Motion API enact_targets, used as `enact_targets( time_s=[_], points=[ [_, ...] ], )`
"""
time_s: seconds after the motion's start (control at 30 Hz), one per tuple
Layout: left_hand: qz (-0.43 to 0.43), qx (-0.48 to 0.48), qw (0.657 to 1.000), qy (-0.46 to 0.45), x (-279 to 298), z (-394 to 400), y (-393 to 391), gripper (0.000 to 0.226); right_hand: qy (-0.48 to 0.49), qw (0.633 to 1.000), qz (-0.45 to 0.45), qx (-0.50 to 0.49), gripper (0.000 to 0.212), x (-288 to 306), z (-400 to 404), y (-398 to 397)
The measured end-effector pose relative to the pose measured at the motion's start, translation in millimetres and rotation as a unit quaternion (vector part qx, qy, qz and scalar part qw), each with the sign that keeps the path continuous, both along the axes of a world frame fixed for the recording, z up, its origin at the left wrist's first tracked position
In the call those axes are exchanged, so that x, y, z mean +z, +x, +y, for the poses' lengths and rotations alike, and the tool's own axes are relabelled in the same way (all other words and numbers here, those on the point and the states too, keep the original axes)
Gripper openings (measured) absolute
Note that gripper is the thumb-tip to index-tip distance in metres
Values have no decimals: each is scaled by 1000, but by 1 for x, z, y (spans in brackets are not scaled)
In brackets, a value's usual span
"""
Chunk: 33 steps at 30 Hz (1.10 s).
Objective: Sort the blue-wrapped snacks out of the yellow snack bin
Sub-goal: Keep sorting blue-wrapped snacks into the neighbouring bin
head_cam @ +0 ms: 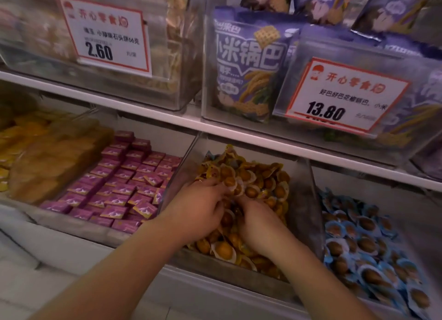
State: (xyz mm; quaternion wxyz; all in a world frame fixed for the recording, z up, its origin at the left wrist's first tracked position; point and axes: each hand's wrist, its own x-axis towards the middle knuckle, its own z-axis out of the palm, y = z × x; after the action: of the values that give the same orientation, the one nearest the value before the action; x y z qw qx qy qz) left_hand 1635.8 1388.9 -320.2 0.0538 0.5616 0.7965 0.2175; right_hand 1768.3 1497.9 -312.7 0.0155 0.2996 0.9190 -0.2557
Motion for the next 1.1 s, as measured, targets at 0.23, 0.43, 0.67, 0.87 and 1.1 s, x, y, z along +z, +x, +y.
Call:
enact_targets(
  time_s=[0.23, 0.43, 0.67, 0.87, 1.1],
  points=[
    [-20, 1, 992, 125, 13, 5, 12, 34, 45, 976, 209, -51, 28, 33, 5, 39],
    [49, -135, 984, -108, 4, 19, 40, 46, 66, 948, 308, -46, 24, 48, -7, 61],
    [13, -69, 994, -79, -3, 26, 31, 34, 21, 915, 393, -89, 27, 52, 14, 99],
    [-132, -5, 983, 131, 20, 31, 45, 32, -99, 859, 472, -169, 26, 55, 21, 116],
    [-270, -72, 907, 316, 45, 43, 116, 22, -150, 890, 425, -64, 16, 52, 27, 118]
  ],
)
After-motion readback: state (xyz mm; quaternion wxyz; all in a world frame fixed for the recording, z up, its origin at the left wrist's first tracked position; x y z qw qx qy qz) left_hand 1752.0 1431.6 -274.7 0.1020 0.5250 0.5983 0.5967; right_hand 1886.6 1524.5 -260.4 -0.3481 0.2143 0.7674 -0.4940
